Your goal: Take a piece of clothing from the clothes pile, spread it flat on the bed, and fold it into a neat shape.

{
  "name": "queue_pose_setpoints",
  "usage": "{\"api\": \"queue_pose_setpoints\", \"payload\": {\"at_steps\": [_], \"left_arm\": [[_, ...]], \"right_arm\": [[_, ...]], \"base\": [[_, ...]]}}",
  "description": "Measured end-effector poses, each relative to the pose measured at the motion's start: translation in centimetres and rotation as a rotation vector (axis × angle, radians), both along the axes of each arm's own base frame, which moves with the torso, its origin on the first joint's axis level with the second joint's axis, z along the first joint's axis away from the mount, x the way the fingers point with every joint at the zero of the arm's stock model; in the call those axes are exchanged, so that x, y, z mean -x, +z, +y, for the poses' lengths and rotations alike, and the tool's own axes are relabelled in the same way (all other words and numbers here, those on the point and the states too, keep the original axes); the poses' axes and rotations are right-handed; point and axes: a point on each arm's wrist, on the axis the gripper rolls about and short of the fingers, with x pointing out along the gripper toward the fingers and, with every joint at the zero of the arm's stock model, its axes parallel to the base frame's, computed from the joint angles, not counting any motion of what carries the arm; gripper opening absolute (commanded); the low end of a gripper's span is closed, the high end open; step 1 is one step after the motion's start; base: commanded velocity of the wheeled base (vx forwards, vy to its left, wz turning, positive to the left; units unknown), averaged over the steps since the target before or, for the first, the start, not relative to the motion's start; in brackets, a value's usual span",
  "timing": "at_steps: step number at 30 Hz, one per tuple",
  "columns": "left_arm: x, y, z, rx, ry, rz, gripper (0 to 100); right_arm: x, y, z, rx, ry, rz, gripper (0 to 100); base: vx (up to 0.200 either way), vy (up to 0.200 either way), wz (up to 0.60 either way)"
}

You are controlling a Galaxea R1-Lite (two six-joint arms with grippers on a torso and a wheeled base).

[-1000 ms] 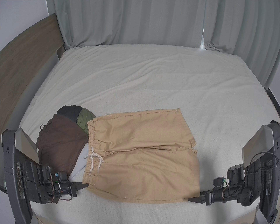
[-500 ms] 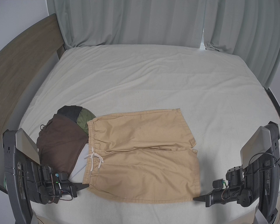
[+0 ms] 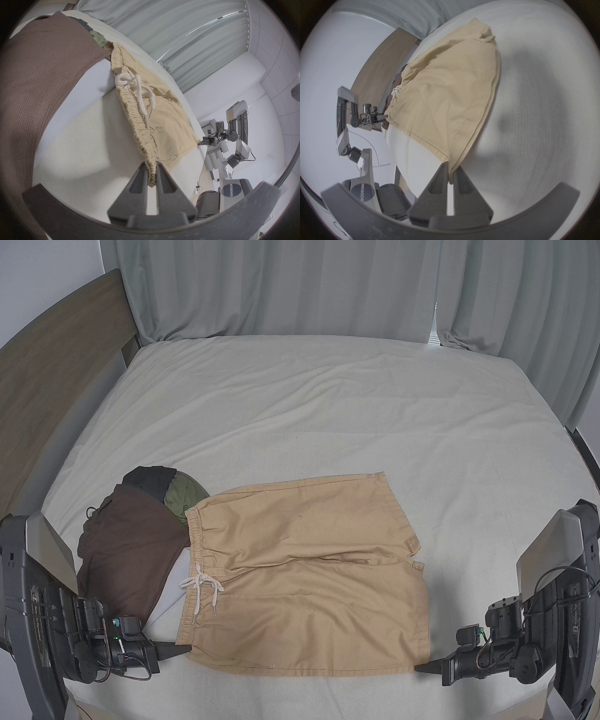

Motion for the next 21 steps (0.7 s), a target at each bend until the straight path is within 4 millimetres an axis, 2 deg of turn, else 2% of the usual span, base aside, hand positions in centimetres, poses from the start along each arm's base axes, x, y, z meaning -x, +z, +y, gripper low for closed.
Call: {"api": "queue_pose_setpoints", "payload": {"at_steps": [11, 21], "left_arm": [[1.0, 0.4, 0.0, -0.005, -0.003, 0.011, 0], [0.2, 1.9, -0.3, 0.030, 0.007, -0.005, 0]], "right_arm": [[-0.2, 0.6, -0.6, -0.053, 0.095, -0.074, 0], [-0.6, 3.2, -0.8, -0.146, 0.146, -0.177, 0]], "base": [[0.000, 0.000, 0.00], [0.000, 0.000, 0.00]]}}
